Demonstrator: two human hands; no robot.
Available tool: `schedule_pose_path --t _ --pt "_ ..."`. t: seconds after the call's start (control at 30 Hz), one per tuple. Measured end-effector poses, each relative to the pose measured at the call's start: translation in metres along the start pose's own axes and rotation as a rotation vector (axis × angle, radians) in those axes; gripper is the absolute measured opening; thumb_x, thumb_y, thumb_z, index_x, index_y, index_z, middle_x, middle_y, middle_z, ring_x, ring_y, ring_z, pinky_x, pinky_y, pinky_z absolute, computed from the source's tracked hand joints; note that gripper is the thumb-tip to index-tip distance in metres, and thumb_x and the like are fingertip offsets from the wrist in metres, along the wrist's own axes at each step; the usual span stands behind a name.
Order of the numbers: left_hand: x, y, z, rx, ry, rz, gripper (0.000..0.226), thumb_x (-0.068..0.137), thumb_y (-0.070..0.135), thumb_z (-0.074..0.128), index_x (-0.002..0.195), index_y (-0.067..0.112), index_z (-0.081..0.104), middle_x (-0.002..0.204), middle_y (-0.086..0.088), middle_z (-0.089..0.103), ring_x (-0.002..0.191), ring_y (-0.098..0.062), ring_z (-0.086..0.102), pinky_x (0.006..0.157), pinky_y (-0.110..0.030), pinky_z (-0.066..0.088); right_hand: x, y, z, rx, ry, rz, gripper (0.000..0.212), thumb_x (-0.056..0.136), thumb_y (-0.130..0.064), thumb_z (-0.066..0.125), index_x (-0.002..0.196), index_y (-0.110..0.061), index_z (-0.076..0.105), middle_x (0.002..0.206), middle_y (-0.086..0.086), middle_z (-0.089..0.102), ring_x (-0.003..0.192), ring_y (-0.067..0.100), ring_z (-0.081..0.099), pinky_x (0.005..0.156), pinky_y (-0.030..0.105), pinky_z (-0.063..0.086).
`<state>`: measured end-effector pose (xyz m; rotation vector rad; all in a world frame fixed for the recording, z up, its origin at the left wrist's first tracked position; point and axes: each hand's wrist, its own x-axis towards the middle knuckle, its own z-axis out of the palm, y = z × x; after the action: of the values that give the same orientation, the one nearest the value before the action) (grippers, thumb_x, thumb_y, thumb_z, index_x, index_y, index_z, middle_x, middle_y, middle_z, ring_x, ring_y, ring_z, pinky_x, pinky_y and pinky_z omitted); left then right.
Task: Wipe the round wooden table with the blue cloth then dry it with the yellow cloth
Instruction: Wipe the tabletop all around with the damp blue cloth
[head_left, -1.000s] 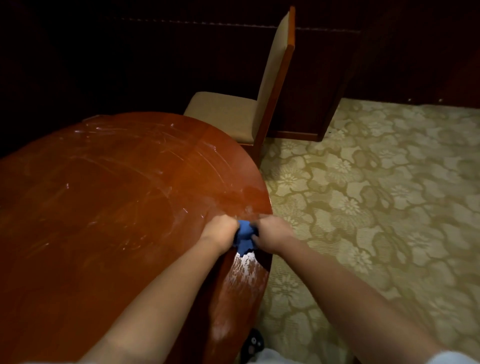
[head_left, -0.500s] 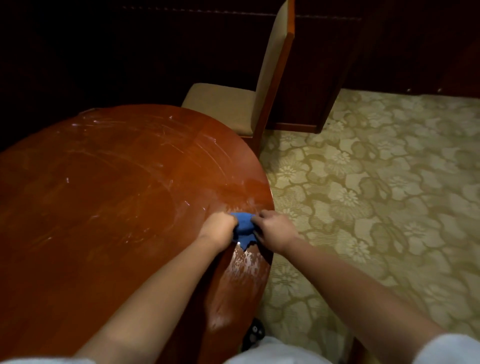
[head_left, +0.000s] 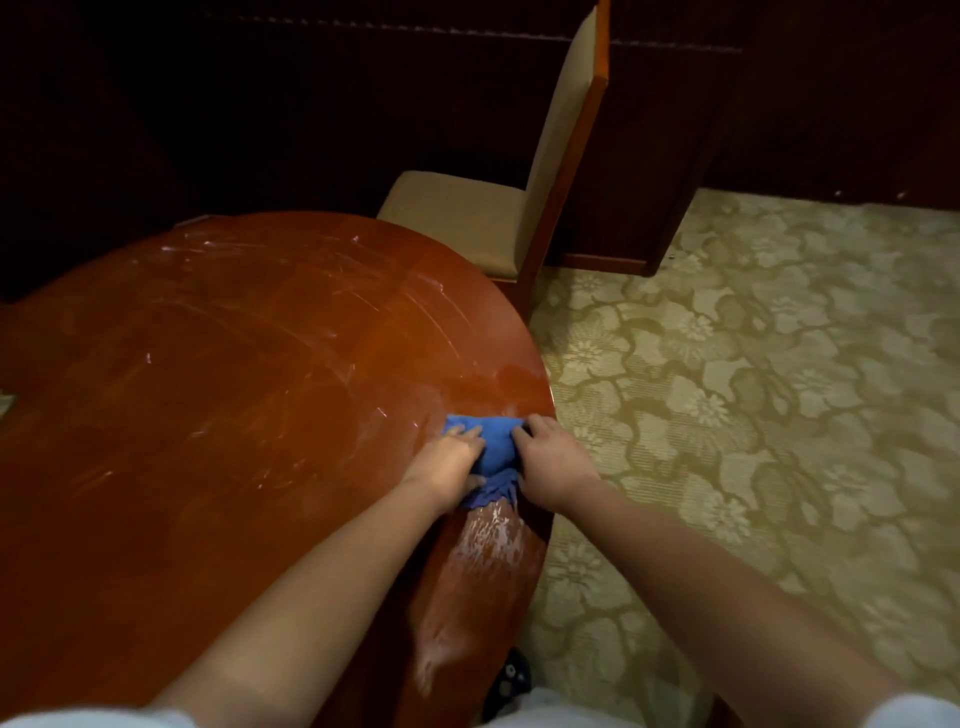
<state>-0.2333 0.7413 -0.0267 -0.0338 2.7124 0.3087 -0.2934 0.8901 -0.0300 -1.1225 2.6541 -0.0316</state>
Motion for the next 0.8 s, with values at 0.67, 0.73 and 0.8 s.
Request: schedule_pose_path --t 0.67,0.73,0.8 --pt "-0.005 0.000 0.001 -0.019 -0.007 -0.001 0.065 0.091 0.036 0.061 0.147 0.018 0.033 0.158 -0.002 0.020 0.146 -0.019 0.017 0.114 -0.028 0.020 -0.012 -0.001 0.021 -0.058 -0.222 0.070 0.067 0.102 -0.048 0.015 0.152 -0.012 -0.011 0.159 0.005 -0.019 0.145 0.017 -0.020 0.116 0.044 -0.013" --pt "-0.012 0.001 0.004 -0.022 0.007 0.006 0.064 0.092 0.035 0.060 0.147 0.017 0.032 0.158 -0.002 0.019 0.146 -0.019 0.016 0.114 -0.029 0.020 -0.017 -0.007 0.020 -0.078 -0.226 0.083 0.068 0.102 -0.048 0.016 0.153 -0.013 -0.010 0.160 0.005 -0.018 0.146 0.017 -0.018 0.116 0.044 -0.011" --pt "-0.021 0.002 0.006 -0.013 0.009 0.017 0.060 0.092 0.034 0.059 0.145 0.016 0.037 0.158 -0.003 0.022 0.146 -0.020 0.018 0.113 -0.029 0.021 -0.023 -0.014 0.020 -0.100 -0.240 0.095 0.068 0.101 -0.049 0.017 0.153 -0.013 -0.010 0.160 0.005 -0.017 0.147 0.018 -0.016 0.117 0.044 -0.009"
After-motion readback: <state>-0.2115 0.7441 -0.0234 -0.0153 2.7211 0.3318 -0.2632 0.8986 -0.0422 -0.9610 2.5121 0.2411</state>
